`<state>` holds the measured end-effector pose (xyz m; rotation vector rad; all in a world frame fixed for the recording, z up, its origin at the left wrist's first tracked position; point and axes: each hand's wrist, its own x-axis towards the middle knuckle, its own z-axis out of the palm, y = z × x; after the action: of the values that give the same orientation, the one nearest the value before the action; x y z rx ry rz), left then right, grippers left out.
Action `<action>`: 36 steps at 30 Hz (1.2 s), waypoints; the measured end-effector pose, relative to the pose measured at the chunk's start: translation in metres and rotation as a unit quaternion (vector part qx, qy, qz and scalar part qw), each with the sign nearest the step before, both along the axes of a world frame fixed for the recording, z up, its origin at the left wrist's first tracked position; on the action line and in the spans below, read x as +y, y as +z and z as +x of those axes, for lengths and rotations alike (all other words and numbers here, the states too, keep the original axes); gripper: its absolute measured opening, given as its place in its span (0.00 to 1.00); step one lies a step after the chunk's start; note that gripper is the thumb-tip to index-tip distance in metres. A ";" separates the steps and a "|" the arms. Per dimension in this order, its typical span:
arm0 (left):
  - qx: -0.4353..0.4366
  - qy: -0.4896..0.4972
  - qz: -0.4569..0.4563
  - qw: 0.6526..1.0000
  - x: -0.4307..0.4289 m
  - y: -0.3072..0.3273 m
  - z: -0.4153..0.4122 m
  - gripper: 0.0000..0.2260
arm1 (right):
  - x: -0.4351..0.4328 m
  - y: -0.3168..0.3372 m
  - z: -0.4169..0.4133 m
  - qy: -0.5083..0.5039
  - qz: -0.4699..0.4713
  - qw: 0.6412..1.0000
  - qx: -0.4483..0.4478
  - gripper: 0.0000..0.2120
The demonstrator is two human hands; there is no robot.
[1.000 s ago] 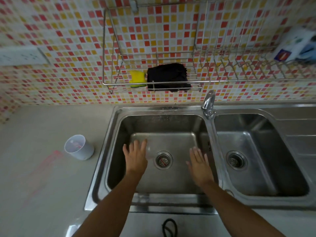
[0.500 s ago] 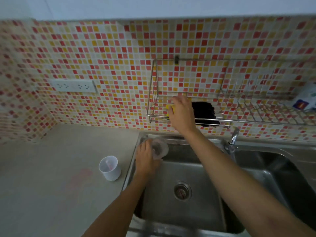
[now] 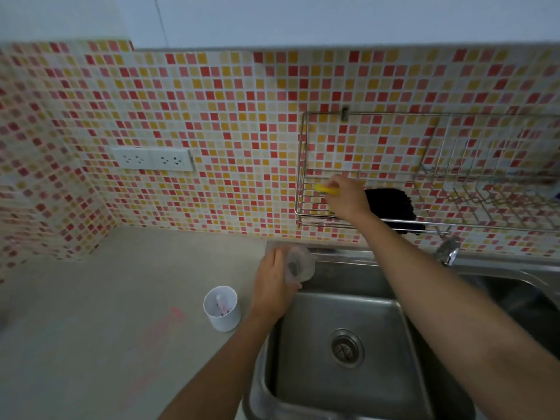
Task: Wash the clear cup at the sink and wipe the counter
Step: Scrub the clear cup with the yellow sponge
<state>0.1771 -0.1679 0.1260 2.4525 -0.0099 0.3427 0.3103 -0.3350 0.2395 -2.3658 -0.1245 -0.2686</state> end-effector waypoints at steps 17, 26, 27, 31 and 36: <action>-0.052 -0.126 0.134 0.982 -0.047 0.006 0.012 0.32 | -0.074 -0.091 -0.142 0.186 -0.146 0.965 -0.111 0.13; -0.065 -0.179 0.185 0.964 -0.088 -0.001 0.012 0.30 | -0.121 -0.096 -0.125 0.251 -0.264 0.921 -0.137 0.15; -0.065 -0.178 0.185 0.964 -0.090 -0.001 0.013 0.30 | -0.122 -0.097 -0.125 0.251 -0.262 0.921 -0.140 0.15; -0.051 -0.177 0.178 0.967 -0.090 0.002 0.016 0.28 | -0.120 -0.100 -0.138 0.216 -0.031 0.976 0.005 0.11; -0.033 -0.193 0.164 0.967 -0.094 0.005 0.014 0.30 | -0.135 -0.098 -0.119 0.279 -0.144 0.947 -0.072 0.14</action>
<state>0.1914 -0.2621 0.1311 2.6847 -0.6092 0.2628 0.1912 -0.4704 0.1419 -2.4724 -0.9414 -0.1501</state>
